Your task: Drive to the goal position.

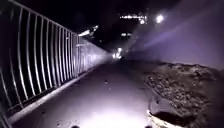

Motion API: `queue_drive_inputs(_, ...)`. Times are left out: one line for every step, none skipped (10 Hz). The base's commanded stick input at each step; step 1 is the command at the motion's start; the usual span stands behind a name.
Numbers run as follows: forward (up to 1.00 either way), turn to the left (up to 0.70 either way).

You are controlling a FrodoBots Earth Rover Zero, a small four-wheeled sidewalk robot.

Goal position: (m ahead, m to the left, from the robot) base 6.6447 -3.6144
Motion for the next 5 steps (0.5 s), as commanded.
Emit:
queue_drive_inputs(0.50,0.00)
queue_drive_inputs(0.50,0.00)
queue_drive_inputs(0.50,0.00)
queue_drive_inputs(0.50,0.00)
queue_drive_inputs(0.50,0.00)
